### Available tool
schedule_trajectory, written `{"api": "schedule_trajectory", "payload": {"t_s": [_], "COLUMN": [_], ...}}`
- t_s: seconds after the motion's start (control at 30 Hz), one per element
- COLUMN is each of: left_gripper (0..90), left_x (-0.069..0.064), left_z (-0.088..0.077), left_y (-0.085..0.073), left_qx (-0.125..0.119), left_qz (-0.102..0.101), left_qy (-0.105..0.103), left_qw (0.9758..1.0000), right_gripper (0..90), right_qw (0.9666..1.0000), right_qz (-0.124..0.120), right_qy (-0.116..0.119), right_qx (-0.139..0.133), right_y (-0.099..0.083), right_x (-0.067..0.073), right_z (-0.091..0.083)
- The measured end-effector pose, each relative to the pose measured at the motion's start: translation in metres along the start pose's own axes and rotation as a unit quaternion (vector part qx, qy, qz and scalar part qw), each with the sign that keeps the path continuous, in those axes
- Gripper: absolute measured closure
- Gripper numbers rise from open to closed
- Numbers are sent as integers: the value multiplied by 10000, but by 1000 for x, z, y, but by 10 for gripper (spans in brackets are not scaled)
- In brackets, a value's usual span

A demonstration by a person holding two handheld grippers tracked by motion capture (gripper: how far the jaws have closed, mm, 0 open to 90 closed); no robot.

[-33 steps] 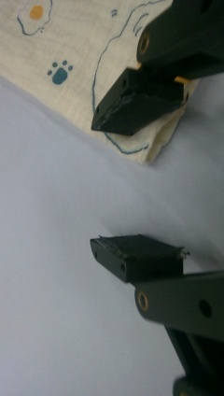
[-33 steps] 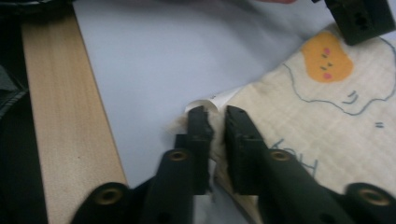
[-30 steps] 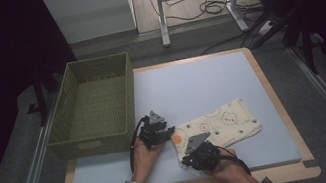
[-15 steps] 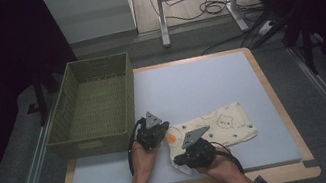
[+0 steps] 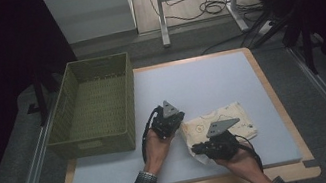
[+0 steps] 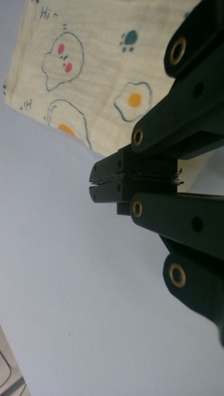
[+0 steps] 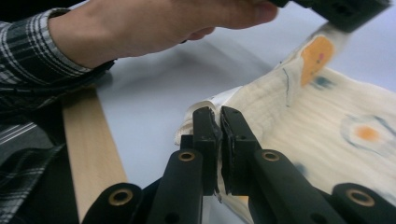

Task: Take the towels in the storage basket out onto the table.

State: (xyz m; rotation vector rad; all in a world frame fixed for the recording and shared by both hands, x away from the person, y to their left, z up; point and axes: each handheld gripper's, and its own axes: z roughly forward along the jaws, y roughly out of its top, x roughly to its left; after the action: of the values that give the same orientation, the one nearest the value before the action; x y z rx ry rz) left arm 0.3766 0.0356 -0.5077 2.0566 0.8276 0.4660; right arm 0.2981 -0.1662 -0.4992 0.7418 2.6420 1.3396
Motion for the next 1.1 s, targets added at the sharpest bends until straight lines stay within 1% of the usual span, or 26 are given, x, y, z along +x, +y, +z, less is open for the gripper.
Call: {"api": "schedule_trajectory", "payload": {"t_s": [0.03, 0.1, 0.17, 0.27, 0.33, 0.37, 0.43, 0.5, 0.53, 0.63, 0.67, 0.7, 0.73, 0.83, 0.87, 0.93, 1.03, 1.1], "left_gripper": [893, 894, 894, 895, 895, 895, 895, 895, 895, 894, 894, 894, 894, 894, 894, 894, 897, 899], "left_x": [-1, -4, -6, -10, -14, -17, -21, -25, -28, -35, -37, -39, -41, -46, -47, -49, -52, -52], "left_z": [3, 10, 15, 24, 31, 33, 39, 44, 47, 55, 57, 60, 63, 70, 73, 78, 86, 90], "left_y": [2, 7, 11, 18, 25, 28, 34, 41, 45, 56, 59, 63, 67, 73, 76, 79, 83, 86], "left_qx": [-3, -31, -43, -61, -69, -77, -80, -91, -87, -96, -110, -114, -88, -58, -25, -10, 21, 45], "left_qz": [30, 28, 64, 106, 161, 213, 282, 334, 364, 472, 489, 515, 568, 628, 653, 671, 711, 673], "left_qy": [-4, -112, -154, -251, -314, -324, -356, -391, -414, -445, -467, -473, -487, -513, -537, -549, -551, -552], "left_qw": [10000, 9999, 9999, 9996, 9994, 9992, 9989, 9986, 9984, 9978, 9977, 9975, 9972, 9967, 9964, 9962, 9959, 9962], "right_gripper": [853, 853, 854, 853, 853, 853, 853, 853, 853, 853, 852, 852, 852, 852, 852, 851, 851, 851], "right_qw": [10000, 9998, 9994, 9986, 9980, 9972, 9970, 9959, 9959, 9948, 9940, 9940, 9935, 9922, 9912, 9910, 9899, 9893], "right_qz": [28, 153, 247, 391, 448, 510, 536, 610, 610, 664, 694, 694, 718, 778, 845, 836, 865, 893], "right_qy": [-57, -147, -242, -327, -410, -498, -521, -616, -616, -722, -790, -790, -822, -925, -966, -997, -1084, -1118], "right_qx": [-11, -40, -73, -154, -183, -206, -214, -247, -247, -287, -305, -305, -315, -316, -313, -298, -288, -288], "right_y": [-3, -9, -15, -22, -27, -31, -33, -38, -38, -43, -46, -46, -47, -51, -54, -55, -58, -59], "right_x": [-3, -10, -16, -24, -30, -34, -36, -42, -42, -47, -50, -50, -52, -57, -61, -62, -66, -68], "right_z": [-4, -12, -20, -30, -37, -44, -46, -56, -56, -65, -71, -71, -74, -82, -86, -88, -93, -96]}}
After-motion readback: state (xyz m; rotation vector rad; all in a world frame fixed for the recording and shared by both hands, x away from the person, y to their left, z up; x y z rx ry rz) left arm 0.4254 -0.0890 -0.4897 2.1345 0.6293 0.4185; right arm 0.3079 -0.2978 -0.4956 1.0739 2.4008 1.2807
